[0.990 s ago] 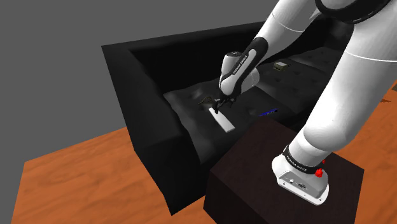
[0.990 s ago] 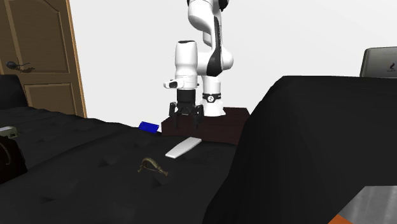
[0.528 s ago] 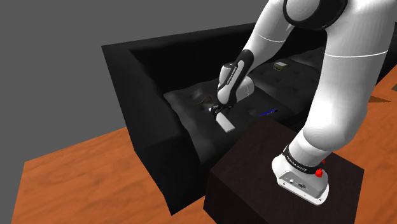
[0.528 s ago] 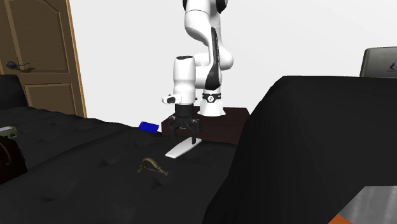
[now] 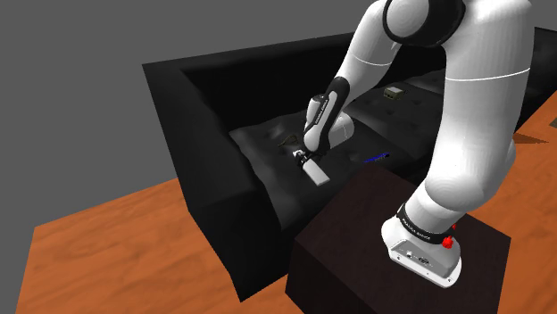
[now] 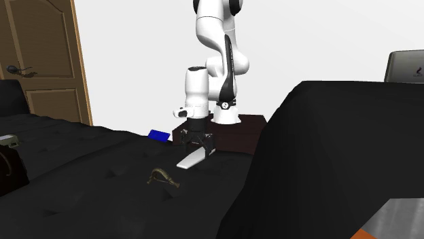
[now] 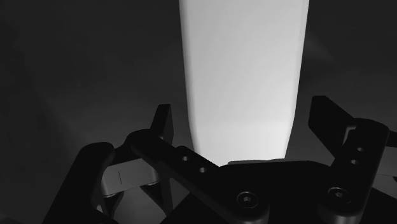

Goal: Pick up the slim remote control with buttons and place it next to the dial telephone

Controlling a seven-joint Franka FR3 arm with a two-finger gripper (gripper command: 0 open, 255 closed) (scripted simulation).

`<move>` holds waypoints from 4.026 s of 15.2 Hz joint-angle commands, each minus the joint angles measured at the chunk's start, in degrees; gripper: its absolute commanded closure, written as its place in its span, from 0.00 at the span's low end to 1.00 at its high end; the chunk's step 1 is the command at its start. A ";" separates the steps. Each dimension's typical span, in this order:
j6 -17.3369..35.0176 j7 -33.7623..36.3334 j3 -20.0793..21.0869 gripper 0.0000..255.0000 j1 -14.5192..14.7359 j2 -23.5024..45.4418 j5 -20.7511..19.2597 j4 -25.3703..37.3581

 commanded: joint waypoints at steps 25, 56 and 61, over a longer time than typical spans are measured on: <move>-9.00 0.62 -1.26 1.00 1.02 -11.69 -1.02 -2.68; -33.65 -2.70 -4.42 1.00 -0.58 -31.46 -3.13 2.32; -34.54 -10.38 -8.24 1.00 -3.50 -25.94 -1.94 8.80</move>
